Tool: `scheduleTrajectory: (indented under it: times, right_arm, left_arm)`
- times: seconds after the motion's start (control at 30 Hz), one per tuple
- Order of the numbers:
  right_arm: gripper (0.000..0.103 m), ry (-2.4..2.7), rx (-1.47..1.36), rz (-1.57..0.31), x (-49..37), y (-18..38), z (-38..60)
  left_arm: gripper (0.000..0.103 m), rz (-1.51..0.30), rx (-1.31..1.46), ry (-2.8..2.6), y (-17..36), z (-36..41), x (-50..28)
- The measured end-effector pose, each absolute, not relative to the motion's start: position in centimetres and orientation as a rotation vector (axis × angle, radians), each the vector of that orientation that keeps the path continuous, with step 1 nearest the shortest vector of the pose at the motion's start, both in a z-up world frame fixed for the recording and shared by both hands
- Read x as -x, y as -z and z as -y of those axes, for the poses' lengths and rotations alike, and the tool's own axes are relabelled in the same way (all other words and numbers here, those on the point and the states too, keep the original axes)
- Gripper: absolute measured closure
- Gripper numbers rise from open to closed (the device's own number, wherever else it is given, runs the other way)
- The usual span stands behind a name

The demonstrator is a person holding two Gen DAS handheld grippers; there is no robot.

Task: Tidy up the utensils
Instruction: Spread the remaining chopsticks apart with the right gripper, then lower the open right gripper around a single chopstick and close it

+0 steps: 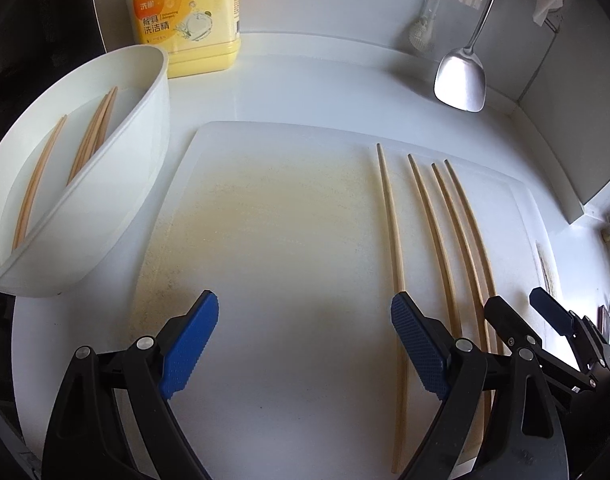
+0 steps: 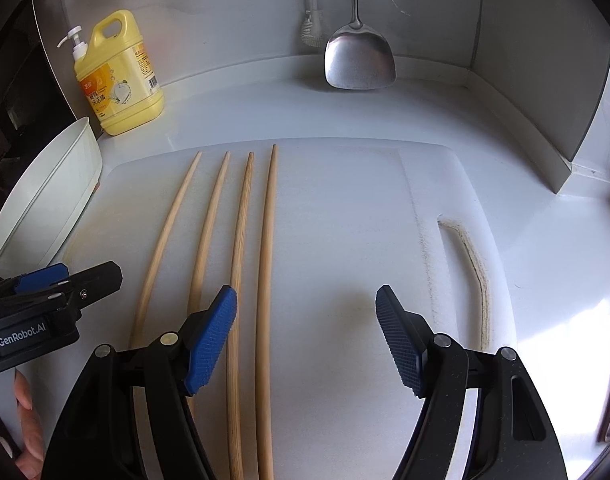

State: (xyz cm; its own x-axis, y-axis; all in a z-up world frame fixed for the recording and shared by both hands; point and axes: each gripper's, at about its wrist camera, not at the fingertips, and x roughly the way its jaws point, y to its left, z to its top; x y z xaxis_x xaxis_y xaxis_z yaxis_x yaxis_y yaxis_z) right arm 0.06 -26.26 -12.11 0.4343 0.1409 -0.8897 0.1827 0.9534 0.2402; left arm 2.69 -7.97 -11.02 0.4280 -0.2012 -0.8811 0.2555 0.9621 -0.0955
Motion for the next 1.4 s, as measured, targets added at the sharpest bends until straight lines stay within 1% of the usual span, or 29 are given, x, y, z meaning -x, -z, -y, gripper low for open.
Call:
scheduleTrajectory:
  times: [0.63,0.83,0.87,0.9,0.93,0.97,1.0,1.07,1.13,1.17,1.2,1.23,1.27,1.3,1.33,1.37,1.4]
  right_arm:
    - [0.034,0.053,-0.292,-1.110,0.4,12.8,27.6]
    - [0.035,0.060,-0.250,-1.109,0.2,12.9,27.3]
    - [0.037,0.057,-0.246,-1.108,0.2,12.9,27.2]
    - [0.038,0.053,-0.244,-1.105,0.2,12.9,27.1]
    - [0.042,0.048,-0.239,-1.102,0.2,12.8,27.0]
    - [0.046,0.043,-0.233,-1.099,0.2,12.8,26.9]
    - [0.048,0.037,-0.226,-1.094,0.2,12.7,26.7]
    - [0.056,0.027,-0.216,-1.090,0.2,12.6,26.3]
    - [0.061,0.018,-0.215,-1.089,0.2,12.5,26.1]
    - [0.066,0.011,-0.210,-1.088,0.2,12.5,26.0]
    - [0.068,0.003,-0.204,-1.086,0.2,12.4,25.8]
    - [0.076,-0.008,-0.196,-1.083,0.2,12.4,25.6]
    - [0.085,-0.016,-0.187,-1.082,0.1,12.3,25.4]
    - [0.089,-0.019,-0.178,-1.081,0.1,12.3,25.1]
    - [0.096,-0.019,-0.172,-1.081,0.0,12.3,25.0]
    - [0.096,-0.021,-0.174,-1.082,0.0,12.3,25.0]
    - [0.097,-0.021,-0.182,-1.083,0.0,12.3,25.1]
  left_arm:
    - [0.015,-1.074,-0.123,0.286,12.1,10.4,-2.4]
    - [0.015,-1.060,-0.162,0.277,12.3,11.0,-2.3]
    - [0.016,-1.057,-0.164,0.280,12.3,11.0,-2.3]
    - [0.020,-1.052,-0.166,0.286,12.3,11.0,-2.2]
    - [0.022,-1.046,-0.172,0.295,12.2,11.2,-2.2]
    - [0.030,-1.040,-0.180,0.307,12.1,11.4,-2.0]
    - [0.038,-1.034,-0.188,0.321,11.9,11.7,-1.8]
    - [0.045,-1.030,-0.191,0.335,11.8,12.0,-1.6]
    - [0.049,-1.023,-0.189,0.340,11.8,12.0,-1.5]
    - [0.053,-1.020,-0.190,0.341,11.8,12.0,-1.5]
    - [0.060,-1.019,-0.189,0.344,11.7,12.1,-1.4]
    - [0.065,-1.018,-0.188,0.351,11.6,12.1,-1.4]
    - [0.077,-1.017,-0.192,0.360,11.6,12.2,-1.3]
    - [0.087,-1.016,-0.198,0.374,11.5,12.3,-1.2]
    - [0.092,-1.018,-0.203,0.387,11.5,12.5,-1.1]
    - [0.096,-1.020,-0.206,0.394,11.5,12.5,-1.0]
    - [0.096,-1.025,-0.205,0.399,11.5,12.5,-1.0]
